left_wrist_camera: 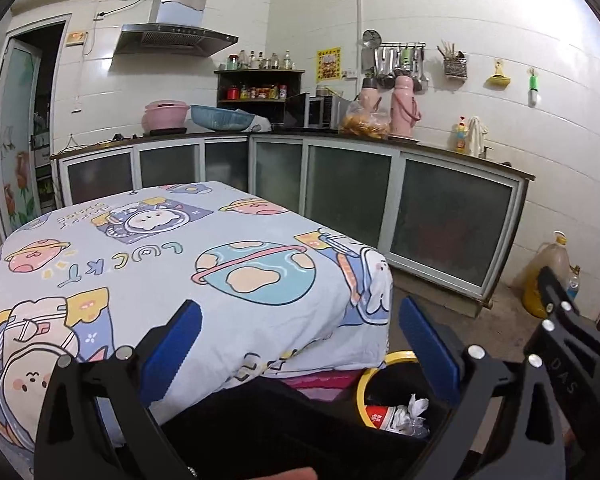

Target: Collect trash

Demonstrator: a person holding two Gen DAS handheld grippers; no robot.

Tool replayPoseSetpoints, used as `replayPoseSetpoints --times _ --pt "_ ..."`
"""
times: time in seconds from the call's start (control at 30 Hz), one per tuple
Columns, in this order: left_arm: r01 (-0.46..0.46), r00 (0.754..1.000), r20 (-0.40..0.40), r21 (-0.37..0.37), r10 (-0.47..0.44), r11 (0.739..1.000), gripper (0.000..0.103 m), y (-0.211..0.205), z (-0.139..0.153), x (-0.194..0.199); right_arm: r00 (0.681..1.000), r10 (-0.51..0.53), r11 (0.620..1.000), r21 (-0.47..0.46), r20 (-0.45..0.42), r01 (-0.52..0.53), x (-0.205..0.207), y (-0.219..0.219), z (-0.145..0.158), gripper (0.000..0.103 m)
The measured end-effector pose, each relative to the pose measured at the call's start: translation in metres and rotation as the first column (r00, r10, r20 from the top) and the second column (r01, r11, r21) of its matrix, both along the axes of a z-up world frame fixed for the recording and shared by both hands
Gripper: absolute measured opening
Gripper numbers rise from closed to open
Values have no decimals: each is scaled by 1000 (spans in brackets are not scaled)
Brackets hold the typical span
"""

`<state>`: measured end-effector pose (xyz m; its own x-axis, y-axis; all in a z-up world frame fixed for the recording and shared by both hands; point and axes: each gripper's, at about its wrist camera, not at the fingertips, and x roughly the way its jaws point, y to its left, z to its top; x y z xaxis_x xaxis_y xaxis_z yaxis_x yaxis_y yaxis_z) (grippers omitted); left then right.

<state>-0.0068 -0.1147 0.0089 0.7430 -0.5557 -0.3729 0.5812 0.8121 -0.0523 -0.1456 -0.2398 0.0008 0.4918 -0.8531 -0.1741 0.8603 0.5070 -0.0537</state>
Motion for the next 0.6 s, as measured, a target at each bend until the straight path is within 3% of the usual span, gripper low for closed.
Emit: replayPoseSetpoints --times 0.6 --pt "-28 1000 -8 6 28 1000 95 -4 -3 2 1000 -17 1000 22 -2 17 0 -5 -1 95"
